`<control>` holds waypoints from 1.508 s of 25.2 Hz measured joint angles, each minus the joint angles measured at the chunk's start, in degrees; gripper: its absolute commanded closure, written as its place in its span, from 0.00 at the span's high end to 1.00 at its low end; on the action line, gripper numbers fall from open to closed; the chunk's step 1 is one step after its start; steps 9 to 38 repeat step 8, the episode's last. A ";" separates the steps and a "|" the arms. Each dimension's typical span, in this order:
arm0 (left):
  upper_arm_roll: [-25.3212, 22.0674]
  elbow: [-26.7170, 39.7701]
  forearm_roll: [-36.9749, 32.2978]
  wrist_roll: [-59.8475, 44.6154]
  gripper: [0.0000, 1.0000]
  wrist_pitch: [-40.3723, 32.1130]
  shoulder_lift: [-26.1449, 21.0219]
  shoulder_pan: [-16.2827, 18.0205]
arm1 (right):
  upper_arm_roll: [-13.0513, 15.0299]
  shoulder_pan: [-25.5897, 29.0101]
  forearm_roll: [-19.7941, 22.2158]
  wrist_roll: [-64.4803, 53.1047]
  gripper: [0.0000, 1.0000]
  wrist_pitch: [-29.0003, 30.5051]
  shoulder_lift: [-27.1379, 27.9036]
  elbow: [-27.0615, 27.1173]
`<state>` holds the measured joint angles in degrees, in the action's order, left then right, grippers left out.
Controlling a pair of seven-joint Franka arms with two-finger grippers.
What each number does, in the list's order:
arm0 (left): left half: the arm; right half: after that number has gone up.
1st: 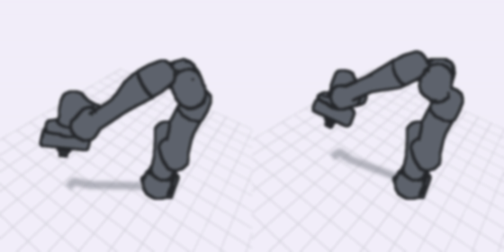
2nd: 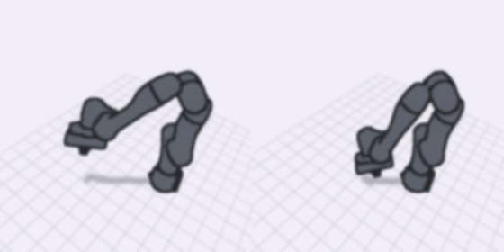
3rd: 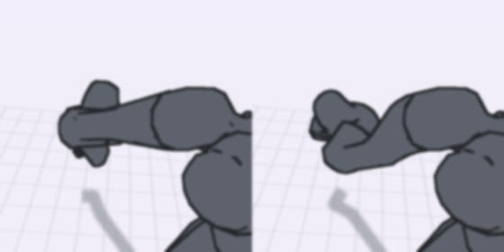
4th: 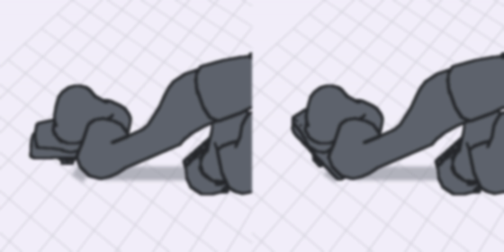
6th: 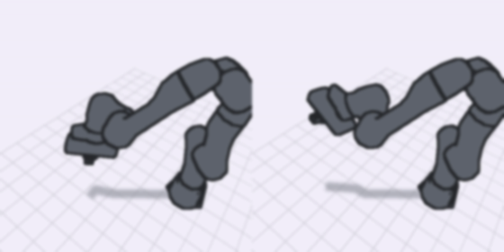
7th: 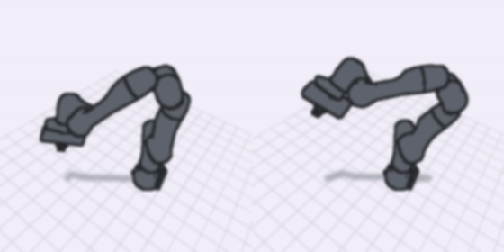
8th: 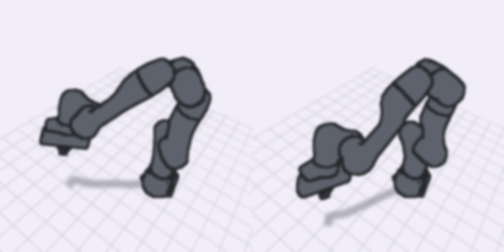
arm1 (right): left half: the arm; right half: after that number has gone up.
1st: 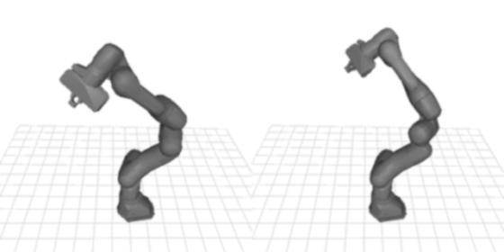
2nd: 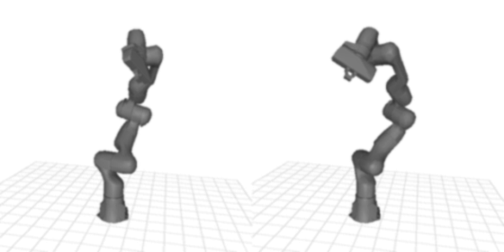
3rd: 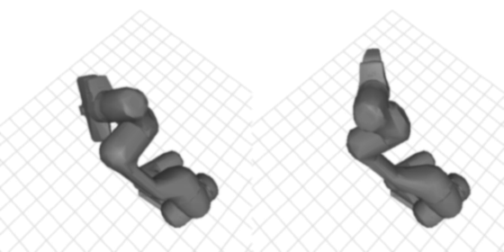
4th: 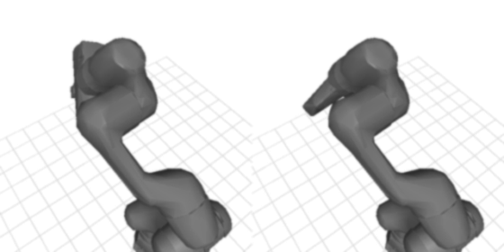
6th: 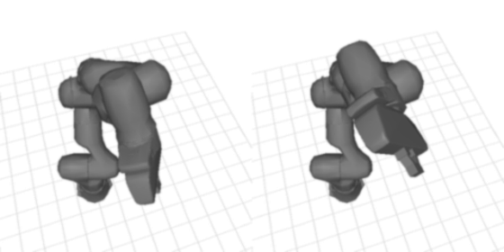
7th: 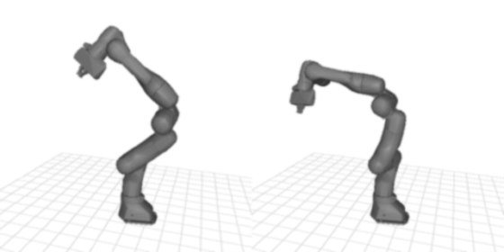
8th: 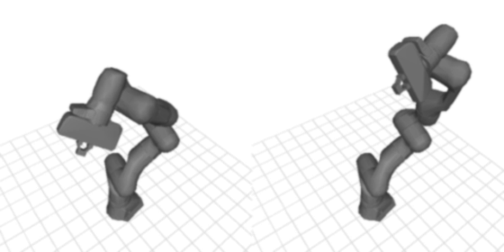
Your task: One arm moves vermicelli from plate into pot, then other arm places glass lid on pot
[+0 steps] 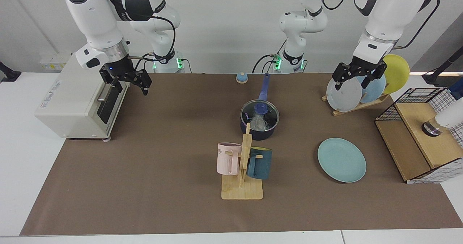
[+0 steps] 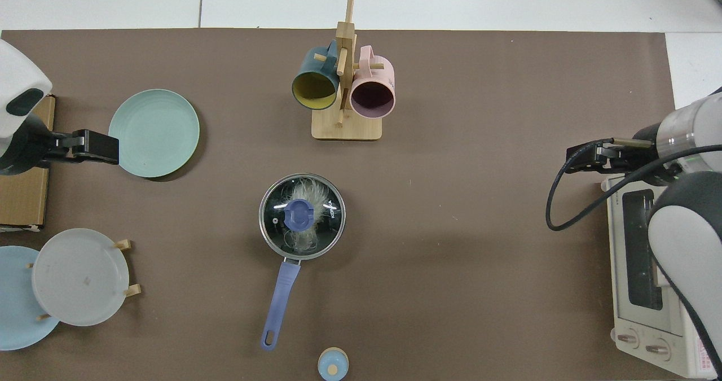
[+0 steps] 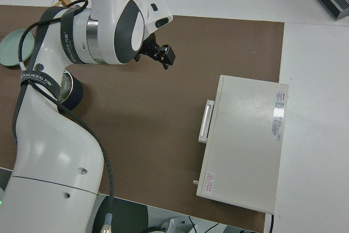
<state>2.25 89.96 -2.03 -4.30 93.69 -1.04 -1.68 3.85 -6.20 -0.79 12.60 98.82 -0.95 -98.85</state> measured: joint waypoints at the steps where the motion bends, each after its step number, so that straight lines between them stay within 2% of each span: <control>1: 0.00 0.00 0.00 0.00 1.00 0.00 0.00 0.00 | 0.00 0.00 0.00 -0.01 1.00 -0.03 0.00 0.00; 38: 0.00 0.00 0.00 0.00 1.00 0.00 0.00 0.00 | -0.02 -0.03 0.00 -0.48 1.00 -0.44 0.00 0.19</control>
